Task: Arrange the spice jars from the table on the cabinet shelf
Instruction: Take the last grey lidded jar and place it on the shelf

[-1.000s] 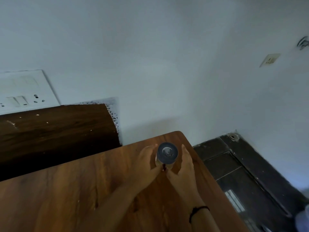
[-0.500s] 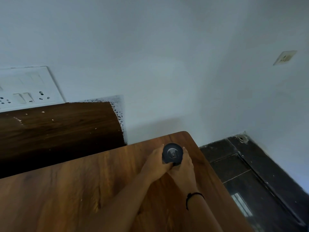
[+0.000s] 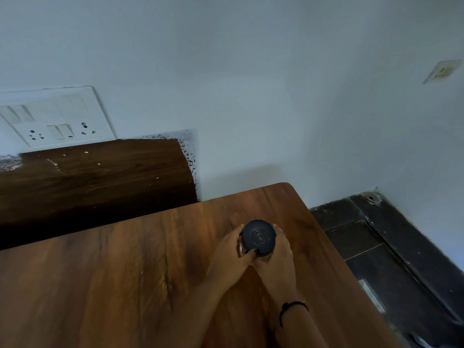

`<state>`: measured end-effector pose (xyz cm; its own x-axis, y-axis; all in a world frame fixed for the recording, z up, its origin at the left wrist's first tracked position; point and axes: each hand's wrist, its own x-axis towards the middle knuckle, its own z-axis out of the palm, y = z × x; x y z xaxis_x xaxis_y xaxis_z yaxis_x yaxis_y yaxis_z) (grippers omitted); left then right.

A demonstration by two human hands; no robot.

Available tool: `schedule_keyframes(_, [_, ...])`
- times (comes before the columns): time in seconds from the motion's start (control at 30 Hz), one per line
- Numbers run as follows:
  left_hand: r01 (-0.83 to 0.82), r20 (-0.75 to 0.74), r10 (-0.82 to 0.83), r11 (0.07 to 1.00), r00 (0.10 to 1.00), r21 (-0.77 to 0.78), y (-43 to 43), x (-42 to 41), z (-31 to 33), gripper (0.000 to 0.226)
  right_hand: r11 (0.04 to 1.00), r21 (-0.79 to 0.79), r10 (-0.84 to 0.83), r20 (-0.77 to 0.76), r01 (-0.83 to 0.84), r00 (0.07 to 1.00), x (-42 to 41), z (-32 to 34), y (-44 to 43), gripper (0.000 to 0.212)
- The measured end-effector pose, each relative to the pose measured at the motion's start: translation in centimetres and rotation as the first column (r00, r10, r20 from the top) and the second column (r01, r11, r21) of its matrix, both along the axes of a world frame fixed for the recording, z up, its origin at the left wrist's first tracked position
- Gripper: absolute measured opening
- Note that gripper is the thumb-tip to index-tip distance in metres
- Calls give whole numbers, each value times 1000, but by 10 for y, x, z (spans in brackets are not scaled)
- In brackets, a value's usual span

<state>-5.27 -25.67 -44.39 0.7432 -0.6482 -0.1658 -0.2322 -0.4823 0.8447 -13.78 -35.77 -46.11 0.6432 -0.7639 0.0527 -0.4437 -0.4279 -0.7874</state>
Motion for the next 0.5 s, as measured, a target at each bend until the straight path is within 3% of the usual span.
schedule_keyframes(0.37, [-34,-84,32,999,996,-27,94,-33,-13,75,1000,-20,17,-14,-17,1000,-41,-4,89,92])
schedule_keyframes(0.5, [-96,-134,90,995,987,-39,128,-48,-12,76,998,0,-68,13,68,998,-43,-8,125,87])
